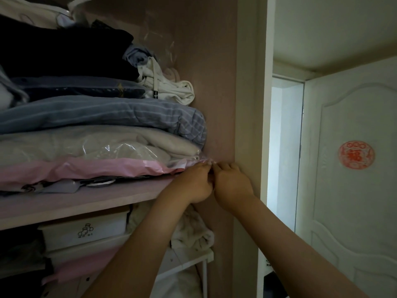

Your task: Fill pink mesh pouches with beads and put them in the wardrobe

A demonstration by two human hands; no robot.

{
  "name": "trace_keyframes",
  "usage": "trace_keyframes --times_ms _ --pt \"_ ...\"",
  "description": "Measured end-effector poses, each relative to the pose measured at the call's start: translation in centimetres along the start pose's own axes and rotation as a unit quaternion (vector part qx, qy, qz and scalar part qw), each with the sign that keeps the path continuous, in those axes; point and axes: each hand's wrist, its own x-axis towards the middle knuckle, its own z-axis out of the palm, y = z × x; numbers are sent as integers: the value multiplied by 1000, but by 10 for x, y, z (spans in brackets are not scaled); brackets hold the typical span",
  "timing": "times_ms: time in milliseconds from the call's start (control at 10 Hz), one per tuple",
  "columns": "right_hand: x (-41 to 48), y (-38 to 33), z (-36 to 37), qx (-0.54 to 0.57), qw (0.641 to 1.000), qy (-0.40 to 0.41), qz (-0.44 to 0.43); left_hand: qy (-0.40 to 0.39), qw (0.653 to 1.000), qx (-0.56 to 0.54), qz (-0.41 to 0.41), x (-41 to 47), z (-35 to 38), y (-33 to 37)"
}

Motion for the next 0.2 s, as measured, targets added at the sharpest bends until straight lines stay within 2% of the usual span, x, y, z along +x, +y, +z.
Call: trace_keyframes --times_ms 100,200 --pt "-5 0 -4 47 999 -18 -2 3 1000 -26 -11 -6 -3 0" --pt "-12 4 -24 155 988 13 1 42 994 -96 10 -24 -9 6"
